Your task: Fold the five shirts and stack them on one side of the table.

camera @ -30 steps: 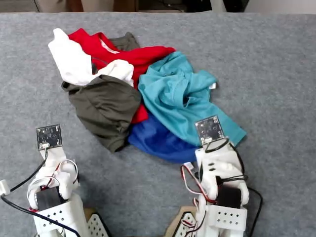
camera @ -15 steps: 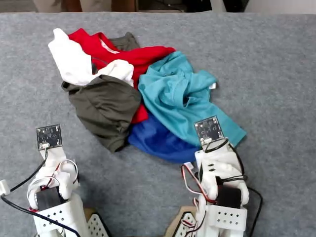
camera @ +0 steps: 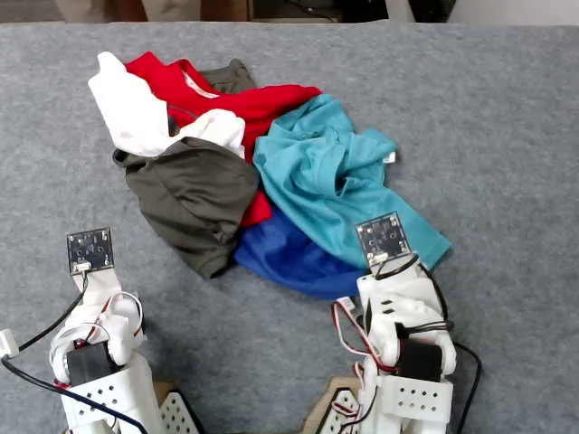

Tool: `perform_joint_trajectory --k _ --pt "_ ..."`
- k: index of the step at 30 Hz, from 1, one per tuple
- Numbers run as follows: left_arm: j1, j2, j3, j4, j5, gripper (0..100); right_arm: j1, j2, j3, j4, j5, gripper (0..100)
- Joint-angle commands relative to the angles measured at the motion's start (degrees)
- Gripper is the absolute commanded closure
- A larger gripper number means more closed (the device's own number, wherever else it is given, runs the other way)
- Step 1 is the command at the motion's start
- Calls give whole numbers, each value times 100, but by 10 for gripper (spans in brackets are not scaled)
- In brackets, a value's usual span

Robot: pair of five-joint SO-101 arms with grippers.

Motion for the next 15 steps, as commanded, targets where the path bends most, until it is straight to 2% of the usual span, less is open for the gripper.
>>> perform_joint_trajectory --k 1,15 --pt "70 -22 62 9 9 981 -66 -576 -4 0 -26 964" --pt "70 -22 62 9 0 981 -66 -567 -4 26 -26 964"
